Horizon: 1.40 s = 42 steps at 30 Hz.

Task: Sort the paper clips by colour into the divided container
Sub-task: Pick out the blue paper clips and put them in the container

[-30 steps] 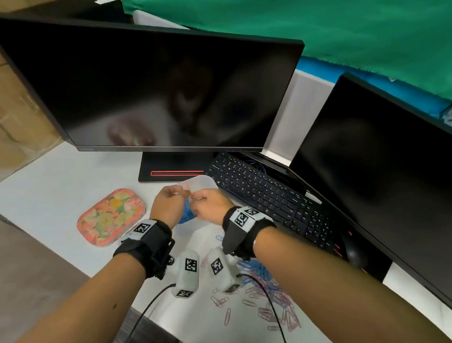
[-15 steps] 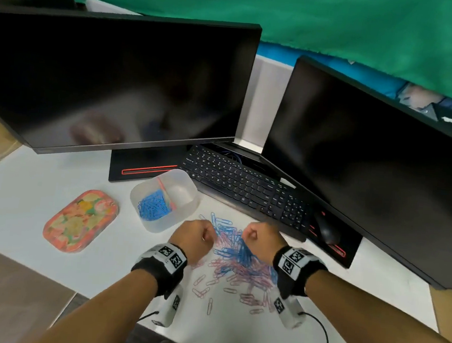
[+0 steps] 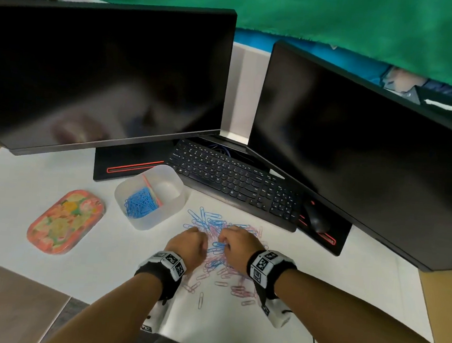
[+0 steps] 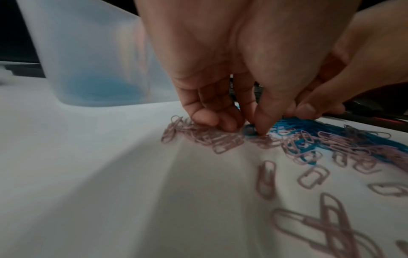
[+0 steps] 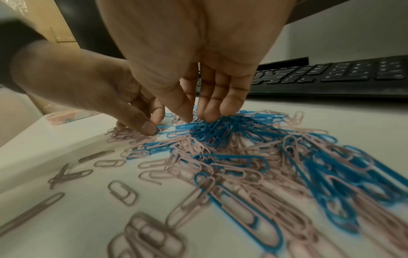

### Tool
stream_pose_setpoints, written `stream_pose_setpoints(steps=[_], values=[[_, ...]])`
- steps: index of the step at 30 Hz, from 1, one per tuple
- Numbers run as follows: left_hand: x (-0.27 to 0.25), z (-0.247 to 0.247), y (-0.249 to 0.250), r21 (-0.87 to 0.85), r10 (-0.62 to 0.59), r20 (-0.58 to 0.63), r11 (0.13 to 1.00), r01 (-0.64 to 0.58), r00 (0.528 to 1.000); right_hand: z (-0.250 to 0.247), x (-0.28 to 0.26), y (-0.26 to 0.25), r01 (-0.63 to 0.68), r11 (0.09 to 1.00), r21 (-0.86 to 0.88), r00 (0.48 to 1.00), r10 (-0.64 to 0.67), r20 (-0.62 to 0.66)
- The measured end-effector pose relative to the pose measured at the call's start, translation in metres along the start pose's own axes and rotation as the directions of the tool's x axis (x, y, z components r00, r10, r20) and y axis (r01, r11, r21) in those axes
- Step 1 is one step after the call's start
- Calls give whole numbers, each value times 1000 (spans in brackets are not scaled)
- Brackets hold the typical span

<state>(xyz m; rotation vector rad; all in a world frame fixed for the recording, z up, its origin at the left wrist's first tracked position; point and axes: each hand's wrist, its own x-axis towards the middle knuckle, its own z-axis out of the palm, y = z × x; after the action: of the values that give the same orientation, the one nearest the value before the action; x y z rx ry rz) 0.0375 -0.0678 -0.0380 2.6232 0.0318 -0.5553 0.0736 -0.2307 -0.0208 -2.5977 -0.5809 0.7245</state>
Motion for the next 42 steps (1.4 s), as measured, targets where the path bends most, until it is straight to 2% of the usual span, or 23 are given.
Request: stream_pose_setpoints(steps=[6,11,15,17,19,21,24,26,29,31,33,35,36,37,39,40,42], values=[[-2,-9,-15,-109,-84,6,990,84,996,7,9,2,-20,999,-30,1000,20,-7],[-4,-10,-20,-277,-106,-89,958,78,990,9,18,4,-19,1000,7,1000,19,4],[-2,-11,-18,-392,-145,-133,916,83,980,4,16,8,-51,978,204,998,55,-17],[0,-11,-17,-454,-175,-101,884,111,979,0,15,10,-63,945,320,998,70,-10],[4,-10,-13,-590,-227,-29,790,167,973,-4,14,11,-100,906,411,995,96,31],[7,-11,-9,-732,-255,38,651,201,966,-9,15,11,-194,785,588,981,171,96],[12,-13,3,-865,-255,108,452,218,961,-15,13,10,-253,503,827,959,242,147],[13,-16,10,-889,-263,144,390,242,954,-18,10,9,-247,369,896,954,252,160],[14,-19,16,-902,-271,185,336,273,945,-19,6,10,-248,245,937,950,252,186],[15,-20,21,-887,-277,219,343,310,935,-19,5,12,-259,202,945,946,249,206],[17,-18,23,-867,-264,252,365,338,931,-19,3,13,-273,203,941,942,255,218],[19,-13,23,-835,-231,246,442,327,941,-19,2,15,-286,232,930,938,265,223],[20,-9,22,-786,-214,217,541,300,952,-19,0,16,-291,254,922,937,272,220],[21,-5,22,-693,-190,171,675,255,967,-19,-1,17,-292,281,914,936,279,213],[20,0,23,-382,-107,113,913,143,988,-19,-3,18,-291,333,897,936,293,195],[20,3,23,-220,-60,102,972,82,993,-19,-4,18,-293,353,889,936,295,191],[21,8,23,-28,16,100,1000,-14,995,-19,-6,20,-290,381,878,939,291,184]])
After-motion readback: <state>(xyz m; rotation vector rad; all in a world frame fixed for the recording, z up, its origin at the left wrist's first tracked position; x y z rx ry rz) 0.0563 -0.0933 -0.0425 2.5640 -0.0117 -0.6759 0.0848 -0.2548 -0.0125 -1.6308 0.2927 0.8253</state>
